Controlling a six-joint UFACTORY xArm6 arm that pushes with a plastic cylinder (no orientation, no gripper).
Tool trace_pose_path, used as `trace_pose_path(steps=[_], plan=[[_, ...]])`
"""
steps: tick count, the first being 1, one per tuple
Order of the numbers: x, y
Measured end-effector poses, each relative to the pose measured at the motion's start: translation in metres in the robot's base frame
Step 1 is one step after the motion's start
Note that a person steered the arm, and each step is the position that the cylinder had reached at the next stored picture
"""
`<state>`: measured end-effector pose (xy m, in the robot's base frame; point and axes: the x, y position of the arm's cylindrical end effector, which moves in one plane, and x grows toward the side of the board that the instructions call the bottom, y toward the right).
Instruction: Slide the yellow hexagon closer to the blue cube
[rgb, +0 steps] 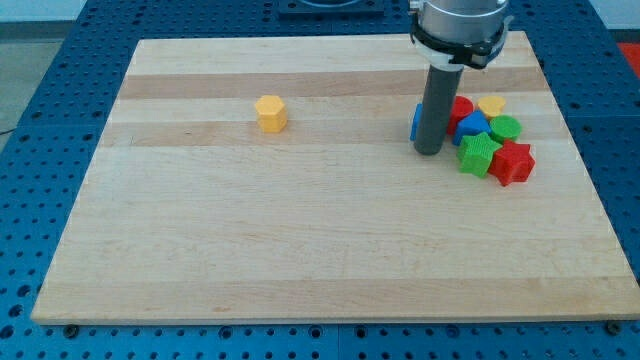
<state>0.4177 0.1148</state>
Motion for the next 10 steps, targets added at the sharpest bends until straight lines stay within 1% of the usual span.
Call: trace_pose_path(steps=[1,3,4,5,6,7,8,10], plan=[[0.005,-0.053],[0.001,-0.272],[-0.031,-0.329],[-0.081,-0.323],[-0.088,-0.258],[-0.042,-0.171],[0.002,-0.134],[-0.001,-0.182]])
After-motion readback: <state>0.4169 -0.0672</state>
